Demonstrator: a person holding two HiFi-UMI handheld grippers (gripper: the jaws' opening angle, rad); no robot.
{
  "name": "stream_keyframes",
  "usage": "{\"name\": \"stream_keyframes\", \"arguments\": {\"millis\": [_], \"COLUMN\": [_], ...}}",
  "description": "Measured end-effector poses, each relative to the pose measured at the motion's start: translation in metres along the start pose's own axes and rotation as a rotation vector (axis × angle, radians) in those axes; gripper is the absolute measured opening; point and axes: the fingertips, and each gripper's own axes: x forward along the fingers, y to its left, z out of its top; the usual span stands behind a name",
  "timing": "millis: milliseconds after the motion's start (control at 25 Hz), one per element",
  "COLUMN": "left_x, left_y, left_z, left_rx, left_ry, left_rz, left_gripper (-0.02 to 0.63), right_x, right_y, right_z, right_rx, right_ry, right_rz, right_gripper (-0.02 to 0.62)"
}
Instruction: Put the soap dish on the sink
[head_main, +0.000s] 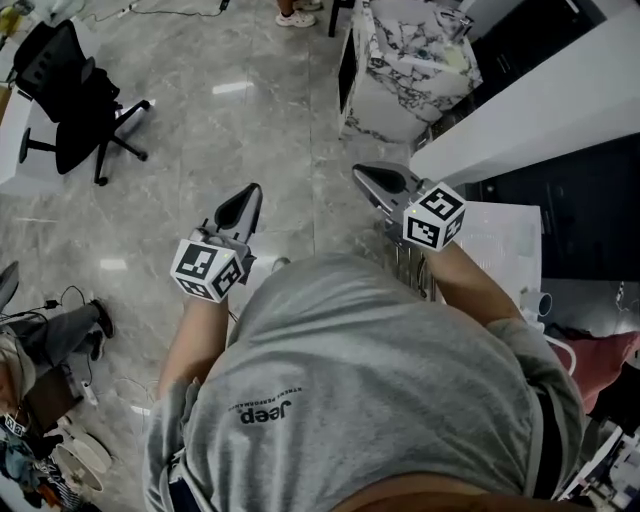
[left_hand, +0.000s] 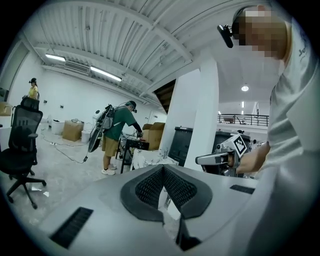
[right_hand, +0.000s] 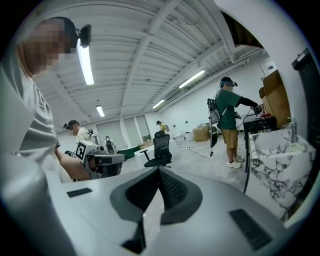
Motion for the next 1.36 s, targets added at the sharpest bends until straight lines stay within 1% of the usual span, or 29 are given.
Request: {"name": "stream_keyframes", "arguments": {"millis": [160,520,800,1360], "left_x": [0.015,0.031,0.036,0.041], "left_y": [-0.005,-0.022,-0.027,-0.032], "left_z": [0.004,0.006,0.007,0.011], "left_rx": [0.001,0.021,0.024,0.037], "left_ry": [-0.001,0.005,0.007,0.008], "left_rz": [-0.019,-0.057,-0.076,-0.089], "left_gripper": [0.014,0.014,0.014,0.014], "right_x": [-0.010,-0.030,-0.035,-0.041], "right_y": [-0.010,-0.022,-0.022,-0.026], "right_z": [-0.004,-0.008,-0.008,-0.005], "right_rx": [0.023,0.013,-0.007,-0.011], "right_ry": [-0.003,0.003,0.007,0.001], "right_rz": [-0.016,-0.053,-0.058,-0.066], "right_gripper": [0.052,0.051,0.051,0.051]}}
